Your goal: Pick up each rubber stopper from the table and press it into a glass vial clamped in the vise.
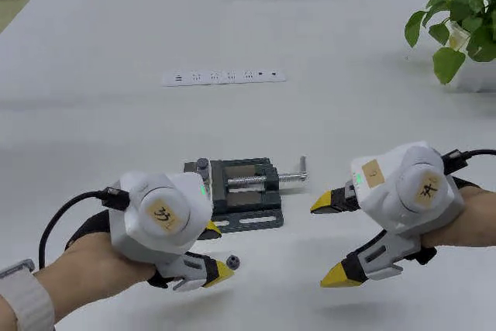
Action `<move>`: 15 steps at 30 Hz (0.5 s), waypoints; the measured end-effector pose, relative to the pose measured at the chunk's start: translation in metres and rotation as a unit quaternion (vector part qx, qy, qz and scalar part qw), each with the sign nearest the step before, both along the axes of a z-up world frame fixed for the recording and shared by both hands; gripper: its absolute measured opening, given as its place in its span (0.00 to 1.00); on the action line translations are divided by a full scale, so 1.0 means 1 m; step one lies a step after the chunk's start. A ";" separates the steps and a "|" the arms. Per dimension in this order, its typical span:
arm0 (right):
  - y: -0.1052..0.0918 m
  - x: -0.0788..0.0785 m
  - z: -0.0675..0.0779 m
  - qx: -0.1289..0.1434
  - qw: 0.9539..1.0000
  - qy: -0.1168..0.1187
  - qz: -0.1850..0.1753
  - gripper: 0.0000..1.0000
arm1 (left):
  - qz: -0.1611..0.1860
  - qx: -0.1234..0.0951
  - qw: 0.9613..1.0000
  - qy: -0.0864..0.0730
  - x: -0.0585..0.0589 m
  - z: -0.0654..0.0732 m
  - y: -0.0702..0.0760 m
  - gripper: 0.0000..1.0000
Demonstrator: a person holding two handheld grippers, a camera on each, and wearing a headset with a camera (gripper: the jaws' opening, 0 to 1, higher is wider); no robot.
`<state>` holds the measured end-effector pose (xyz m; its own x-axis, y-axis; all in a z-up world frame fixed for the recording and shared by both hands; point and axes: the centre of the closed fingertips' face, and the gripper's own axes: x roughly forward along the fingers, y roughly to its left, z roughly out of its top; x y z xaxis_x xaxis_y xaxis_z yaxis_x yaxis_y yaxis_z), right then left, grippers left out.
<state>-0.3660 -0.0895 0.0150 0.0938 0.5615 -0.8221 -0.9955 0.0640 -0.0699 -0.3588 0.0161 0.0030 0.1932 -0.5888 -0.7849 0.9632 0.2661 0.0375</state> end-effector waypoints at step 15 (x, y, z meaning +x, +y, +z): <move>-0.011 -0.015 -0.002 0.008 1.000 0.005 -0.015 0.53 | -0.059 0.067 0.995 0.050 -0.001 -0.013 -0.006 0.11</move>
